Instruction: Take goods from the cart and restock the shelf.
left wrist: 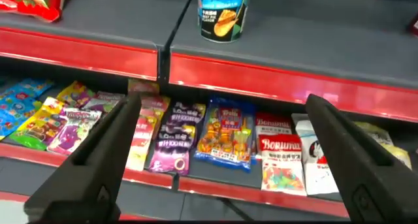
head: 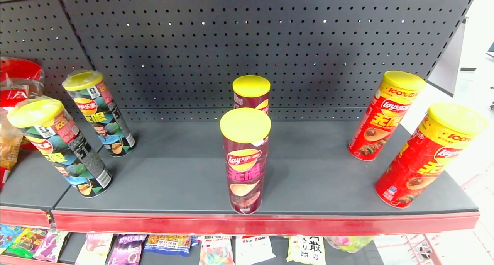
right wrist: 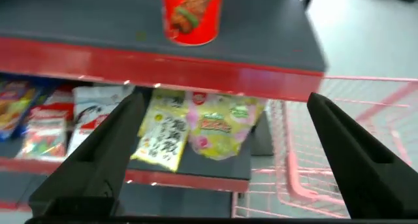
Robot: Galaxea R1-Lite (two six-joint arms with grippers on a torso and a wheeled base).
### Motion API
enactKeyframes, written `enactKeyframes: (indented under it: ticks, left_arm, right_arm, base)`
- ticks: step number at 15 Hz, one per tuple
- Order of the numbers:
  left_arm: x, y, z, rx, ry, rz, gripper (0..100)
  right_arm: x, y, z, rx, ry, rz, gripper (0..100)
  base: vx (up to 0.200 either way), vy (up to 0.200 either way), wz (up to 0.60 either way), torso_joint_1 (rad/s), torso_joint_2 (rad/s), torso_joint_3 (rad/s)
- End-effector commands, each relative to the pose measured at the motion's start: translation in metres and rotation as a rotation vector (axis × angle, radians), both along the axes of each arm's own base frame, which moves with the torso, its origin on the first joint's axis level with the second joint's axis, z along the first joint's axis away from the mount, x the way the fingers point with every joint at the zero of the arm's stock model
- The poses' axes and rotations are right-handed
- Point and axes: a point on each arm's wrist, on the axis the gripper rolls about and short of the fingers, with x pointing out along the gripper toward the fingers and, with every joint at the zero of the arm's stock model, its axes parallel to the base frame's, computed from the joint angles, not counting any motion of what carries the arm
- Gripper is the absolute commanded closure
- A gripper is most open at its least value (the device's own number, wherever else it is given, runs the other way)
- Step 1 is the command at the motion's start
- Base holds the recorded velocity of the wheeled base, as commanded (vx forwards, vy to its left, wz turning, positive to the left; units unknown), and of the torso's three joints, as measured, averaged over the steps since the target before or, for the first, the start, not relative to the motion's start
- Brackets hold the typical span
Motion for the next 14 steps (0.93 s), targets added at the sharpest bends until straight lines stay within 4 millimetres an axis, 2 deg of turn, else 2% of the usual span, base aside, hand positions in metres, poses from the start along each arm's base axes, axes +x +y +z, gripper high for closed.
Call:
enactKeyframes:
  ticks: [1, 3, 8, 11, 14]
  left_arm:
    - [-0.0013, 0.0, -0.0006, -0.004, -0.015, 0.0, 0]
    - [-0.0013, 0.0, -0.0006, -0.009, -0.016, -0.001, 0]
    - [-0.0011, 0.0001, -0.0007, -0.013, -0.018, 0.004, 0]
    - [0.0011, 0.0, -0.0024, -0.002, -0.04, 0.0, 0]
    - [0.0061, -0.0006, -0.008, 0.026, -0.086, -0.03, 0]
  right_arm:
    - [0.0032, -0.0009, -0.0056, 0.013, 0.042, 0.102, 0]
    - [0.0009, -0.0021, -0.006, 0.012, 0.023, 0.196, 0]
    - [-0.0009, -0.0041, -0.0075, 0.035, -0.025, -0.04, 0]
    - [-0.0002, -0.0046, -0.0131, 0.129, -0.006, -0.063, 0]
    - [-0.0002, -0.0049, -0.0133, 0.108, -0.005, -0.074, 0]
  base:
    - [0.0, 0.0, 0.0, 0.0, 0.0, 0.0]
    - [0.0, 0.0, 0.0, 0.0, 0.0, 0.0]
    - [0.0, 0.0, 0.0, 0.0, 0.0, 0.0]
    - [0.0, 0.0, 0.0, 0.0, 0.0, 0.0]
    - [0.0, 0.0, 0.0, 0.0, 0.0, 0.0]
